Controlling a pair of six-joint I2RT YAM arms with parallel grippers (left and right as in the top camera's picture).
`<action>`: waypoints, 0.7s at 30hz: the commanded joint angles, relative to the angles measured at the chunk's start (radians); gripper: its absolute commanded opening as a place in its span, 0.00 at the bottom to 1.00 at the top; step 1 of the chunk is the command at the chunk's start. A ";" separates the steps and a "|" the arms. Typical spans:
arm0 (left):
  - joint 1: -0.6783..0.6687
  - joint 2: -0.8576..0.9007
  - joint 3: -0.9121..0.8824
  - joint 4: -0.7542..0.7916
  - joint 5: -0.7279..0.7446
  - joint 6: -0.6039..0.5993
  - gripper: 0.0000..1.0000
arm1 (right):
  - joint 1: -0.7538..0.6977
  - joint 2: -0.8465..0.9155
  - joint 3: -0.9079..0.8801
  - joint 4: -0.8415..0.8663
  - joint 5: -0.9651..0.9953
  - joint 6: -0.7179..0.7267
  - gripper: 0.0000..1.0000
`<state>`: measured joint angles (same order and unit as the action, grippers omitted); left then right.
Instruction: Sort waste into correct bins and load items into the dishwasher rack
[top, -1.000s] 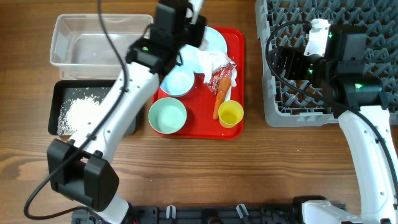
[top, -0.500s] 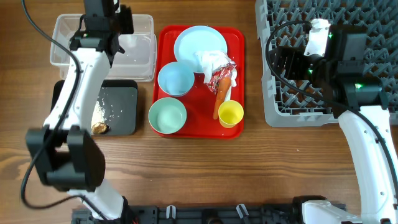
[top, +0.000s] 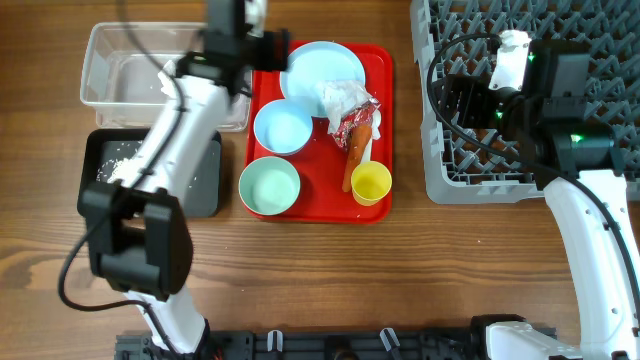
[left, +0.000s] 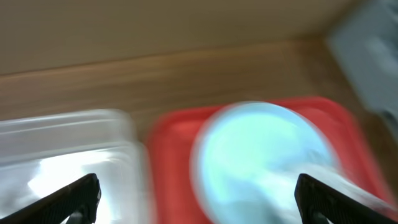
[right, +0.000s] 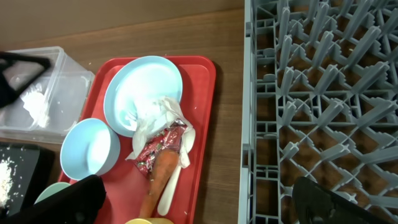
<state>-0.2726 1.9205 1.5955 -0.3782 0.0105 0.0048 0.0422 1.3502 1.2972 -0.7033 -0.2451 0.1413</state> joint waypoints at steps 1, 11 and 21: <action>-0.141 0.007 0.009 -0.023 0.056 0.076 0.99 | -0.004 0.002 0.020 0.000 0.013 -0.007 1.00; -0.275 0.226 0.009 0.004 0.056 0.150 1.00 | -0.004 0.002 0.020 -0.002 0.013 -0.010 1.00; -0.275 0.291 0.009 0.008 0.041 0.193 0.88 | -0.004 0.002 0.020 -0.002 0.013 -0.011 1.00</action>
<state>-0.5434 2.1841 1.5963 -0.3740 0.0578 0.1604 0.0422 1.3502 1.2972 -0.7033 -0.2447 0.1413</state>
